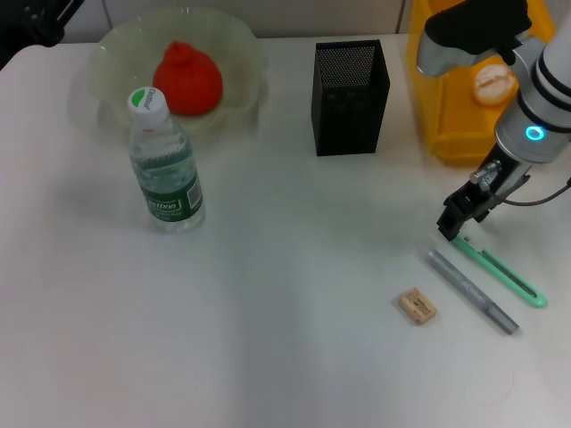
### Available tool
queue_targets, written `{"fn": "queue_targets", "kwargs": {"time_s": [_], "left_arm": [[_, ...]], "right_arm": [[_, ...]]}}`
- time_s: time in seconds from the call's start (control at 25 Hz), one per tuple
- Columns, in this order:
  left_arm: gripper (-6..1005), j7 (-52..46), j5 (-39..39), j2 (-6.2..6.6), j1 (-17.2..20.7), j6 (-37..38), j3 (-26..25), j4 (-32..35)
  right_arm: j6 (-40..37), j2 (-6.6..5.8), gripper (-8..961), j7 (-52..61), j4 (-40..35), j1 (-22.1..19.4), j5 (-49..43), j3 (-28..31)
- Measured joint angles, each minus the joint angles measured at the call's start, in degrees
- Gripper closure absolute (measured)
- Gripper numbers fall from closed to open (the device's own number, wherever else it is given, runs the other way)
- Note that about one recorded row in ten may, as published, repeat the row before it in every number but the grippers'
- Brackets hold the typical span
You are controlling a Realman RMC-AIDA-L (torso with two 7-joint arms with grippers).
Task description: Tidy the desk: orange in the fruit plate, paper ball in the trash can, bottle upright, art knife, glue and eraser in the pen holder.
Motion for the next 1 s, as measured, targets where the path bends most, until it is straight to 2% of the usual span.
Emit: {"fn": "queue_targets", "kwargs": {"time_s": [1.0], "left_arm": [[483, 0.1, 0.0, 0.11, 0.0, -0.6, 0.0, 0.1]], "right_arm": [[2.8, 0.26, 528, -0.8, 3.3, 0.1, 2.2, 0.0]]}}
